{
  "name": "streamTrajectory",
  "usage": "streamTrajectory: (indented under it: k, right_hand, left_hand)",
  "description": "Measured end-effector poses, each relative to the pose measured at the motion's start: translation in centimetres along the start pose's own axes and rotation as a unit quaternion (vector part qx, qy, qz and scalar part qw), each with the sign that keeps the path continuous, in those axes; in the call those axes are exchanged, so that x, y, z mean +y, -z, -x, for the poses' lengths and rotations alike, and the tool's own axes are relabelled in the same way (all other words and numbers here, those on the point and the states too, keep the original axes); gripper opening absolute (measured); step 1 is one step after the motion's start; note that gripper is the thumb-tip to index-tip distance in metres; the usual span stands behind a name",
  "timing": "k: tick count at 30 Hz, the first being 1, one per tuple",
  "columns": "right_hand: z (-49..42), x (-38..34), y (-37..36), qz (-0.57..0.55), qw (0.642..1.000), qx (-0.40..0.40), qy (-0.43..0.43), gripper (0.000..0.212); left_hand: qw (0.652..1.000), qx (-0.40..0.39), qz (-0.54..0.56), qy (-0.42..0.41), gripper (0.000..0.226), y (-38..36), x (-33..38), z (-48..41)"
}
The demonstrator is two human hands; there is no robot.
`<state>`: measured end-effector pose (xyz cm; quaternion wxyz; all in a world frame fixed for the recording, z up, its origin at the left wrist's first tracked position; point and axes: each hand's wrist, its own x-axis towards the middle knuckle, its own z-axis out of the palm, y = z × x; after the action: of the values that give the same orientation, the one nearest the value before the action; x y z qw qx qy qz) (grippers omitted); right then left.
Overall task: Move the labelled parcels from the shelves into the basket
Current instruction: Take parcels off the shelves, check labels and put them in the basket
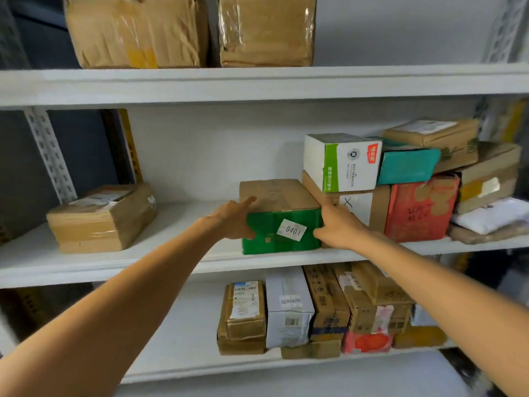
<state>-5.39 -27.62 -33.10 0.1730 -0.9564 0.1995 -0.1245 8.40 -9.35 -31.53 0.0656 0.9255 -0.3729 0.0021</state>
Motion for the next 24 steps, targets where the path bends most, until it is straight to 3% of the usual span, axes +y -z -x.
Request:
streamTrajectory:
  k: [4, 8, 10, 13, 16, 19, 22, 24]
  right_hand:
    - [-0.5, -2.0, -1.7, -0.062, 0.995, 0.053, -0.055, 0.043]
    - [-1.7, -3.5, -3.8, -0.154, 0.978, 0.119, -0.067, 0.053]
    - [-2.5, -3.5, -4.6, -0.209, 0.969, 0.119, -0.049, 0.028]
    - [-3.4, -3.8, -5.2, -0.201, 0.974, 0.097, -0.038, 0.047]
    - [-4.5, -4.5, -5.0, -0.191, 0.978, 0.065, -0.042, 0.065]
    - [-5.6, -5.2, -4.2, -0.277, 0.957, -0.001, -0.086, 0.071]
    - [-6.3, -5.3, -2.9, -0.368, 0.917, -0.111, -0.104, 0.06]
    - [-6.4, -5.2, -2.5, -0.38, 0.906, -0.157, -0.103, 0.048]
  left_hand:
    - [0.996, 0.054, 0.077, -0.009, 0.067, -1.6, -0.2, -1.2]
    - [0.98, 0.108, 0.164, 0.039, 0.058, -1.4, -1.3, -0.3]
    - [0.97, 0.121, 0.204, 0.056, 0.052, -0.9, -2.4, 0.7]
    - [0.95, 0.118, 0.28, 0.07, 0.041, -0.4, -4.1, 2.3]
    - [0.948, 0.105, 0.283, 0.098, 0.039, -0.2, -5.3, 2.8]
    - [0.9, 0.063, 0.405, 0.15, 0.058, 0.0, -6.1, 2.4]
    - [0.822, 0.011, 0.541, 0.179, 0.096, -0.2, -6.3, 2.5]
    - [0.801, 0.011, 0.572, 0.179, 0.102, -0.8, -6.4, 2.8]
